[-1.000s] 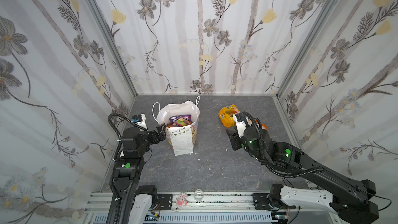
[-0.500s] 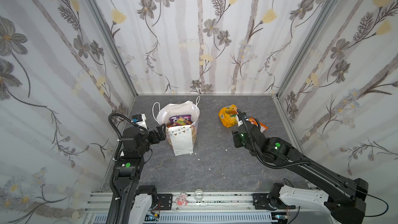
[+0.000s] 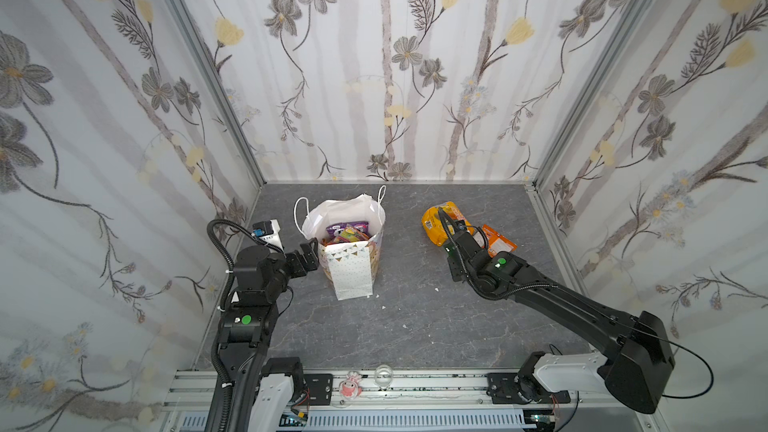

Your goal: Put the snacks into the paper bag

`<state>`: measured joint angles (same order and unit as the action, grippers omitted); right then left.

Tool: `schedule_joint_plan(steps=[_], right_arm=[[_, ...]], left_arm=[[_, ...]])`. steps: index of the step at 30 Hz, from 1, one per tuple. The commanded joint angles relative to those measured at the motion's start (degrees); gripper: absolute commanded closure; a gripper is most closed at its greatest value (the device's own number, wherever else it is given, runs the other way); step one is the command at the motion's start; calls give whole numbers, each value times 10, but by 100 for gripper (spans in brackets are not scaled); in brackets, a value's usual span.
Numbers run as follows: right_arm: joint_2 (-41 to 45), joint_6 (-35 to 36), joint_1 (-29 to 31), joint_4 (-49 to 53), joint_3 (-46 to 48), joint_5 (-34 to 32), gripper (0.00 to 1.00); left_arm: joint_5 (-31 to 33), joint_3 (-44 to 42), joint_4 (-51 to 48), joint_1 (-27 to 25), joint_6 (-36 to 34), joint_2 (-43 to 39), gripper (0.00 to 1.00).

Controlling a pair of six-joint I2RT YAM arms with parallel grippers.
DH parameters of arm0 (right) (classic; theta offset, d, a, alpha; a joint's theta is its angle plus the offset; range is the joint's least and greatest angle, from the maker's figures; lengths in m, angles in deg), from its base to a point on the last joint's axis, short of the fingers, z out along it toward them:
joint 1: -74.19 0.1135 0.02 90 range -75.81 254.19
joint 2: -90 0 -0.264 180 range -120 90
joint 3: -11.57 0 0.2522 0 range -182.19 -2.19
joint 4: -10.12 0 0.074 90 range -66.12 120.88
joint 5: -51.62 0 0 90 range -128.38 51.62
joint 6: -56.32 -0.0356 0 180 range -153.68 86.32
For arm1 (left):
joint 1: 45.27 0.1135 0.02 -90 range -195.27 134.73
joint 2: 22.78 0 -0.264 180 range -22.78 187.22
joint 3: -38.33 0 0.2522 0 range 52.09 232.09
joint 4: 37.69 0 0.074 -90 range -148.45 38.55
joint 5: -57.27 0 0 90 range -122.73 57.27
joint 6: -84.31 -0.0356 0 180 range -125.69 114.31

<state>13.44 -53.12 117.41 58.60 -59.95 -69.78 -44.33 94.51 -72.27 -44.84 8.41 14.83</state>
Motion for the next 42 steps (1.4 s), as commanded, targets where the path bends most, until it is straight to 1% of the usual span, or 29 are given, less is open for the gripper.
schedule_joint_plan(steps=[1,8,12,24,35,42], right_arm=[[-28,15,-15,-17,3,-10,54],[-90,43,-53,-51,6,-6,55],[-128,58,-73,-55,-5,-12,58],[-258,99,-89,-64,-56,-43,61],[-293,117,-119,-92,-54,-50,65],[-311,126,-125,-104,-61,-63,68]], left_arm=[[7,0,11,0,1,4,0],[4,0,11,0,0,5,0],[2,1,12,0,0,3,0],[-18,0,16,1,-2,2,0],[-10,0,15,0,-2,-3,0],[-10,0,15,0,-2,-3,0]])
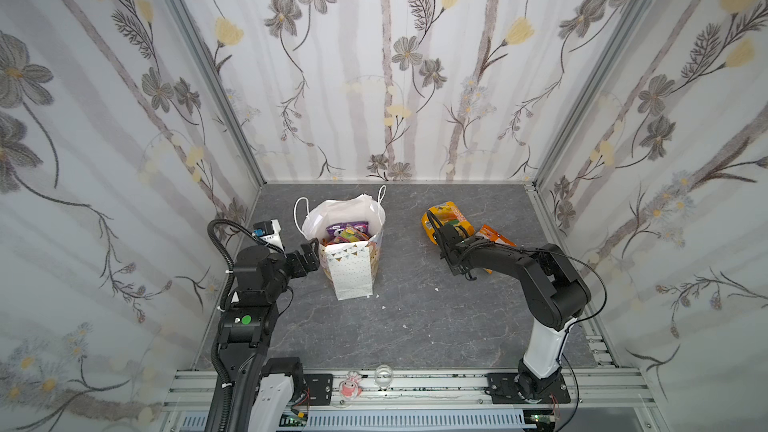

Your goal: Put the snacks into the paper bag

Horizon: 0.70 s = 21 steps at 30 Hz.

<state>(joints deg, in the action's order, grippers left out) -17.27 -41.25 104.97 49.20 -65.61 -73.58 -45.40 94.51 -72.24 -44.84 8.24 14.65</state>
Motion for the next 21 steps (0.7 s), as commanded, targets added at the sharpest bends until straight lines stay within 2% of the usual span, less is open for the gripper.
schedule_joint_plan(steps=[1,8,14,17,21], right_arm=[[-5,8,-2,-12,-4,-26,68],[-12,13,-6,-18,-7,-25,73],[-13,15,-10,-17,-10,-25,88],[-5,13,-10,-13,-8,-25,100],[23,7,-10,-10,0,-12,100]], left_arm=[[1,0,15,0,0,-2,0],[0,0,15,0,0,-2,0],[0,0,15,1,0,-2,0],[0,0,15,0,0,-2,0],[1,0,15,0,0,-1,0]])
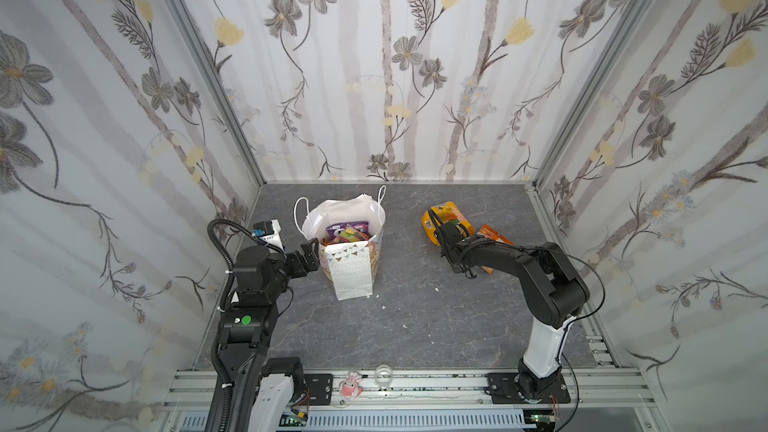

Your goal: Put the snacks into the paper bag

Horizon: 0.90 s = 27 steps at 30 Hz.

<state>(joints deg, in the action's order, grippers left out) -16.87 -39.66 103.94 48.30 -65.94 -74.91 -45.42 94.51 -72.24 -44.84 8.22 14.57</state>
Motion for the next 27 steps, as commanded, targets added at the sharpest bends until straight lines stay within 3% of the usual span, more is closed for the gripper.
schedule_joint_plan(steps=[1,13,21,22,23,27], right_arm=[[31,-12,-1,1,7,16,100],[214,-50,-5,3,53,143,100],[265,-55,-17,-1,39,223,100],[256,-53,-16,19,25,219,98],[247,-55,-16,41,14,210,88],[232,-63,7,44,36,167,69]], left_arm=[[1,0,15,0,1,0,0],[-1,0,15,1,1,-1,0],[3,-1,15,0,1,-2,0],[2,-1,15,0,2,-2,0],[2,-1,15,0,2,-2,0],[-1,-1,15,0,1,-2,0]])
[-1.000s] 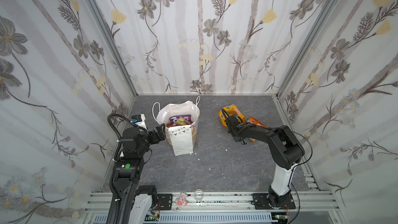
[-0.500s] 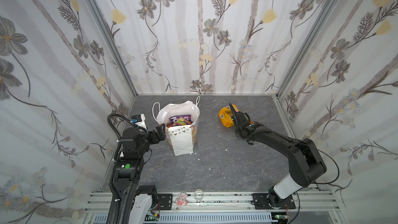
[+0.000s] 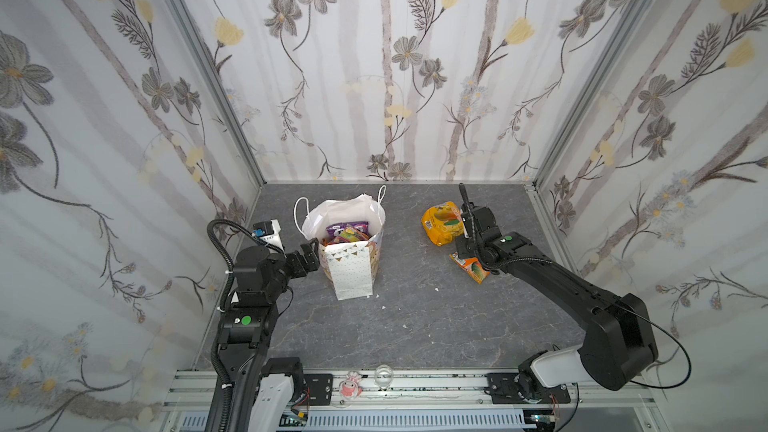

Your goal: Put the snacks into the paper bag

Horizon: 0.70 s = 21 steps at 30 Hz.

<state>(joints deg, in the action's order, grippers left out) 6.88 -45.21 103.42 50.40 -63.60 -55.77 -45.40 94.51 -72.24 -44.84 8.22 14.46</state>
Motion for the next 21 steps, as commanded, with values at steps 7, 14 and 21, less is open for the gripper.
schedule_joint_plan(steps=[7,14,21], right_arm=[[-61,-3,43,-6,41,-64,58],[-151,19,52,-39,13,-102,55],[-228,29,62,-37,-27,-155,56]], left_arm=[[-3,-1,16,0,1,-1,0],[-3,-1,16,0,1,-1,0],[-1,-1,15,0,0,-1,0]])
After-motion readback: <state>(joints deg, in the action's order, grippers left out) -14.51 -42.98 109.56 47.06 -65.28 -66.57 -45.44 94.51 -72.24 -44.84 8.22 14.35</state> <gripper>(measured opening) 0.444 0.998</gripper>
